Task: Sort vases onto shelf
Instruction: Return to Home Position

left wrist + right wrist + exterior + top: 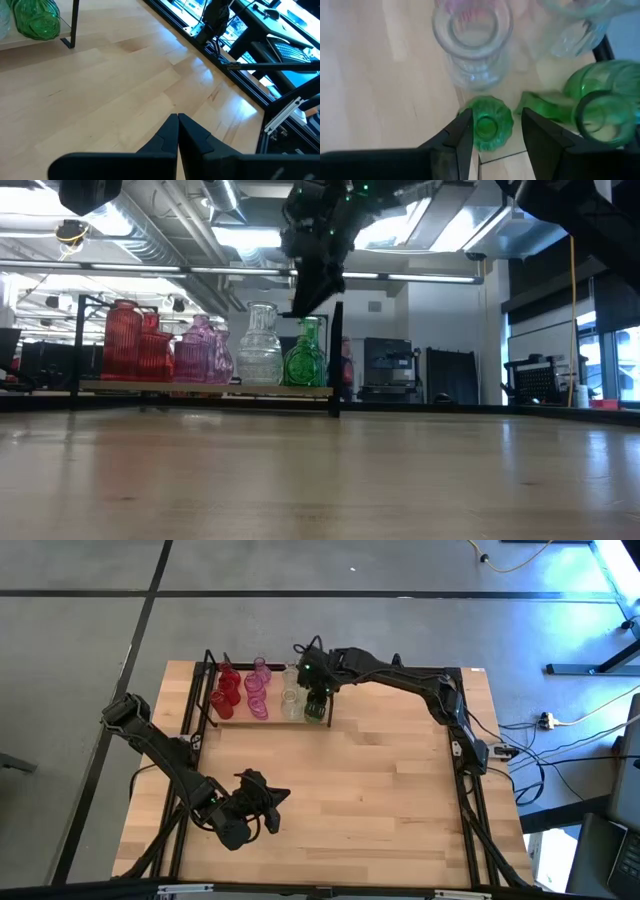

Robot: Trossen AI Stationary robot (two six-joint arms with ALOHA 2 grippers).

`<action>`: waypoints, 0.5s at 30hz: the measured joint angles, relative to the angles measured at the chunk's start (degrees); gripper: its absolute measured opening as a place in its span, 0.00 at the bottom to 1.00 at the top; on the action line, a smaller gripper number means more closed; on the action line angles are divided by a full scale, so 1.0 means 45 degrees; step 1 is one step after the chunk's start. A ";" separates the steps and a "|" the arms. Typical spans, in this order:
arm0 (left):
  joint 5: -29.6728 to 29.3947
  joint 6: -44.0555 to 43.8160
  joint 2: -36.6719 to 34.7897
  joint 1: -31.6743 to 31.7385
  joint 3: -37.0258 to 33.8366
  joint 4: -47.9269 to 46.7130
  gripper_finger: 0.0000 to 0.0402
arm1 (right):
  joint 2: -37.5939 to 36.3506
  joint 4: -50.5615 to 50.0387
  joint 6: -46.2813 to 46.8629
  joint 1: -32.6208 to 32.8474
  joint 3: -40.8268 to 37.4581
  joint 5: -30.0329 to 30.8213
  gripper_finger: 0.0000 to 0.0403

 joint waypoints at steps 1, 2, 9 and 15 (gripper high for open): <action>0.0000 -0.0005 0.0000 0.0000 0.0000 -0.0004 0.00 | 0.0000 -0.0165 0.0058 0.0000 0.0270 -0.0058 0.37; -0.0012 0.0000 0.0000 0.0000 0.0000 -0.0005 0.00 | 0.0000 -0.0394 0.0111 0.0005 0.0545 -0.0071 0.37; -0.0706 0.0004 0.0000 -0.0066 0.0000 -0.0216 0.00 | -0.0397 -0.1052 0.0514 0.0192 0.1671 -0.0577 0.37; -0.3189 -0.1029 -0.0441 -0.0749 -0.0005 -0.2088 0.00 | -0.2090 -0.1039 0.0792 0.0785 0.1613 -0.0731 0.37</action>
